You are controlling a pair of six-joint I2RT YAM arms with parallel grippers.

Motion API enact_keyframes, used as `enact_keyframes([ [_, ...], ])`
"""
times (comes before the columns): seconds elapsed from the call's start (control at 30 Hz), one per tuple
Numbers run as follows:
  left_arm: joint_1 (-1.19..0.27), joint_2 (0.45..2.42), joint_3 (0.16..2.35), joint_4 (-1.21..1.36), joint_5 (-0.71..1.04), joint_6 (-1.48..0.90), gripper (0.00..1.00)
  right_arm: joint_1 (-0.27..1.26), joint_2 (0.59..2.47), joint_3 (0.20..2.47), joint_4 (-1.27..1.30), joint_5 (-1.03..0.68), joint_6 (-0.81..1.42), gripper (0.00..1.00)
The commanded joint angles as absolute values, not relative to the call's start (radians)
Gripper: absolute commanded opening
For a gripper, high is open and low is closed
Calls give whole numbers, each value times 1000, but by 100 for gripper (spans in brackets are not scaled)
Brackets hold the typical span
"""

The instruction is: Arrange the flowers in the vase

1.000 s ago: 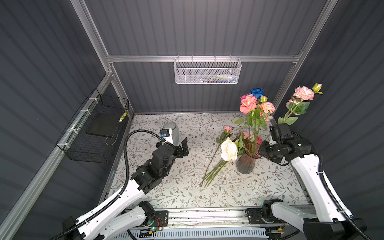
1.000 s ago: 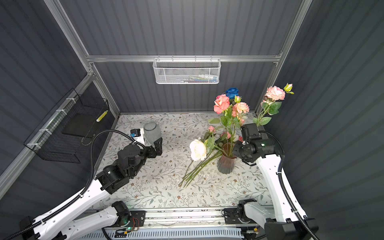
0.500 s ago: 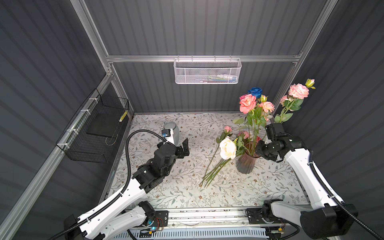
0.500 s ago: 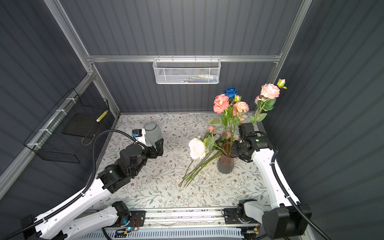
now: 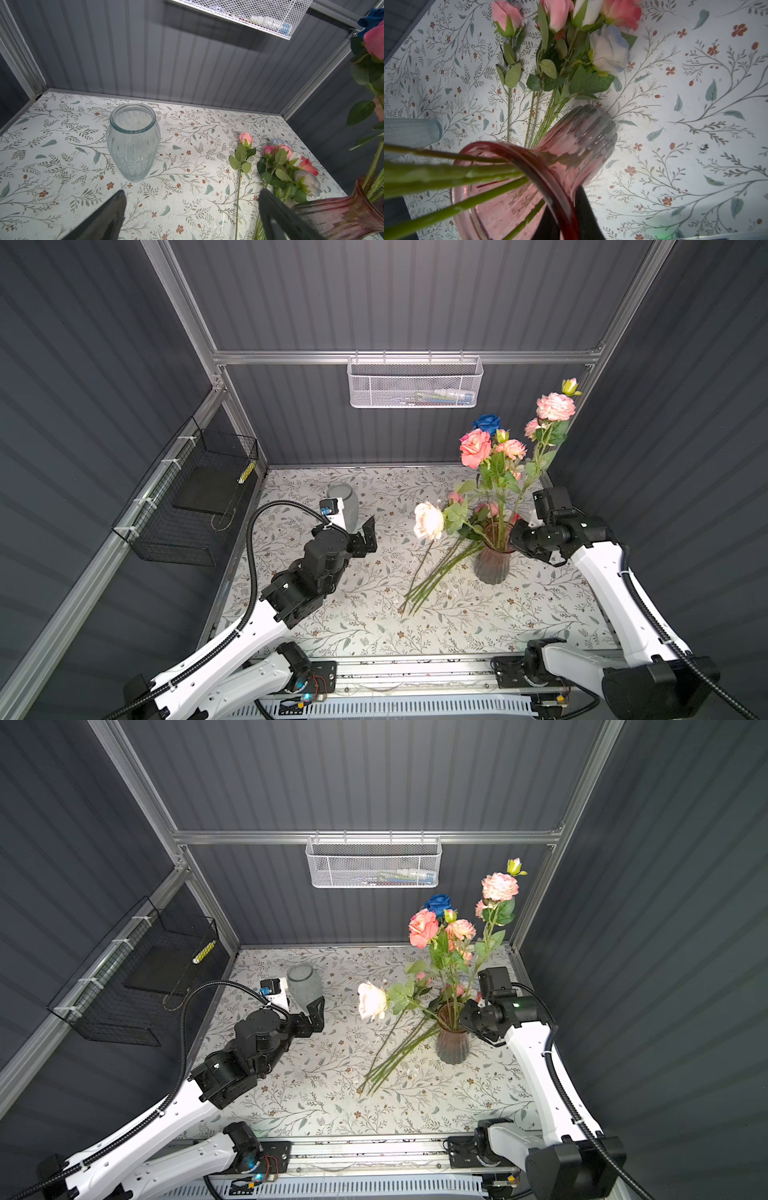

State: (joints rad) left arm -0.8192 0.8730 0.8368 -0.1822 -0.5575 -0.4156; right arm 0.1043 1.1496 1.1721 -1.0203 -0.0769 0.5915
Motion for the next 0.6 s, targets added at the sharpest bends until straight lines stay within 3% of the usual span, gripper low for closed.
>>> enact_keyframes([
  [0.0,-823,856,835,-191,-553,-414,99,103,1126,1172,-1016,-92,593,0],
  [0.57,-824,855,852,-193,-547,-416,99,102,1112,1240,-890,-240,650,0],
])
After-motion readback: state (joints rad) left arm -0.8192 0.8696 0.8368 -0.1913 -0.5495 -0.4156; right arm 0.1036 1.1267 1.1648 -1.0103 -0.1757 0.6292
